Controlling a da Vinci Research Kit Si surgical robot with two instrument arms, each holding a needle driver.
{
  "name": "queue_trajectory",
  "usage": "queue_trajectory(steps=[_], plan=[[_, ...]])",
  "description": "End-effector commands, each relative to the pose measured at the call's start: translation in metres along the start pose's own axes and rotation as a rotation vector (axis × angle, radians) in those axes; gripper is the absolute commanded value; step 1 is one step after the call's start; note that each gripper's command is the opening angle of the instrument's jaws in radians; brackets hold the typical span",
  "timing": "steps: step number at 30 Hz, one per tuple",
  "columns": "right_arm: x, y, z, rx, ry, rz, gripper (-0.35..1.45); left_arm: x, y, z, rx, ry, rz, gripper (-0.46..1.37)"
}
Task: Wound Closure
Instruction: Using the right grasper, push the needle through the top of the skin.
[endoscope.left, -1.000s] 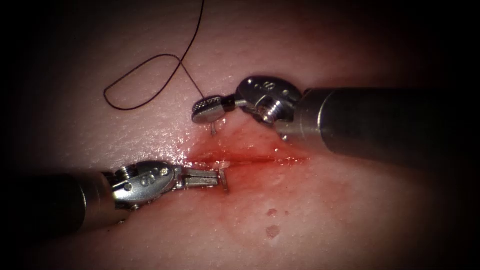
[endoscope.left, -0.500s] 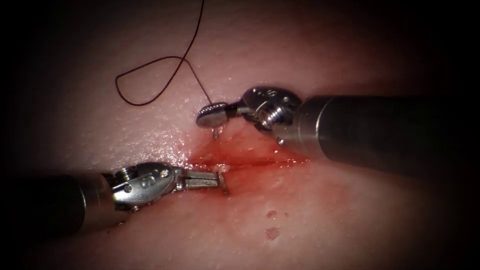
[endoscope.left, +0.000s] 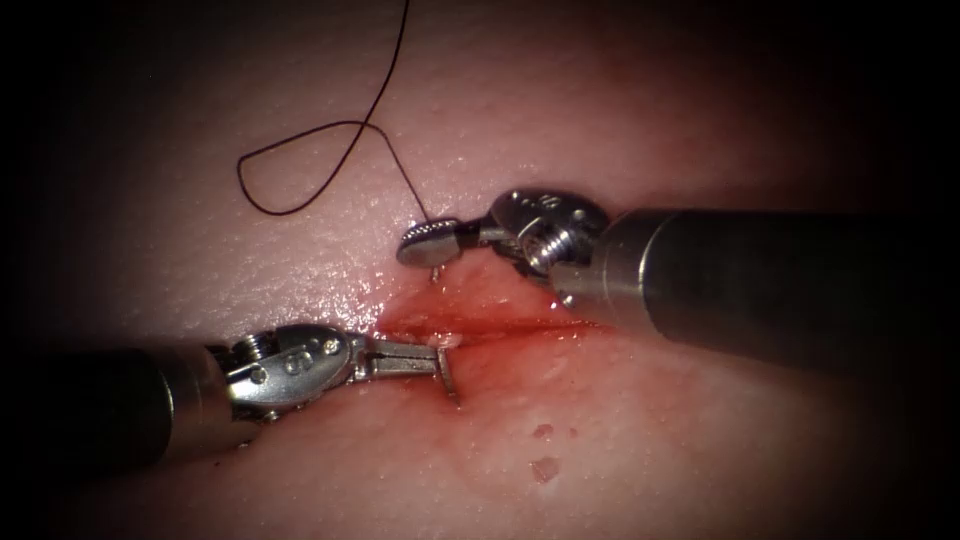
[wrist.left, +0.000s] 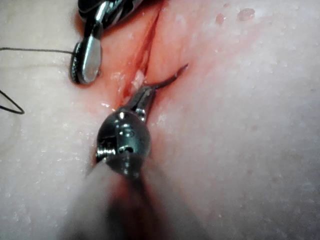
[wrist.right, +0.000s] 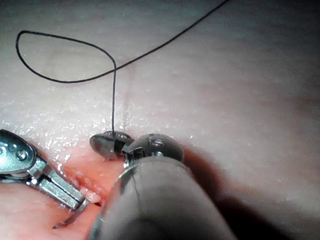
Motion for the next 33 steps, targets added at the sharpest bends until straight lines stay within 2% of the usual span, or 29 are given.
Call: queue_trajectory(steps=[1,6,10,13,15,16,17,18,19,21,33], plan=[[-0.0001,0.0001,0.0002,0.004,-0.01,0.008,-0.35,0.0,0.0,-0.0001,-0.013,-0.004,0.003,-0.35],[-0.0002,0.0001,0.0004,0.021,-0.026,0.02,-0.35,-0.0001,0.0002,-0.0003,-0.019,-0.01,0.004,-0.35],[0.0015,0.0004,-0.0004,-0.009,0.016,0.033,-0.35,0.0002,0.0009,-0.0008,-0.056,-0.017,0.005,-0.35],[0.0032,0.0005,-0.0012,-0.034,0.057,-0.079,-0.35,0.0001,0.0008,-0.0008,-0.056,-0.014,0.01,-0.35],[0.0039,0.0004,-0.0016,-0.05,0.078,-0.122,0.18,0.0002,0.0008,-0.0008,-0.048,-0.014,0.009,-0.35],[0.0039,0.0004,-0.0016,-0.05,0.078,-0.122,0.18,0.0002,0.0008,-0.0008,-0.048,-0.014,0.009,-0.35],[0.0041,0.0003,-0.0017,-0.05,0.083,-0.141,0.37,0.0004,0.0008,-0.0008,-0.035,-0.003,0.004,-0.27],[0.0045,0.0002,-0.0021,-0.061,0.104,-0.17,0.73,0.0008,0.0007,-0.001,-0.023,0.046,-0.013,-0.23],[0.0046,0.0002,-0.0022,-0.066,0.107,-0.18,0.75,0.0008,0.0007,-0.001,-0.024,0.058,-0.01,-0.35],[0.0048,0.0002,-0.0025,-0.07,0.114,-0.187,0.76,0.0008,0.0007,-0.001,-0.021,0.081,-0.011,-0.35],[0.0044,0.0009,-0.0036,-0.097,0.133,-0.194,0.71,0.0006,0.0008,-0.0015,-0.061,0.113,0.041,-0.35]])
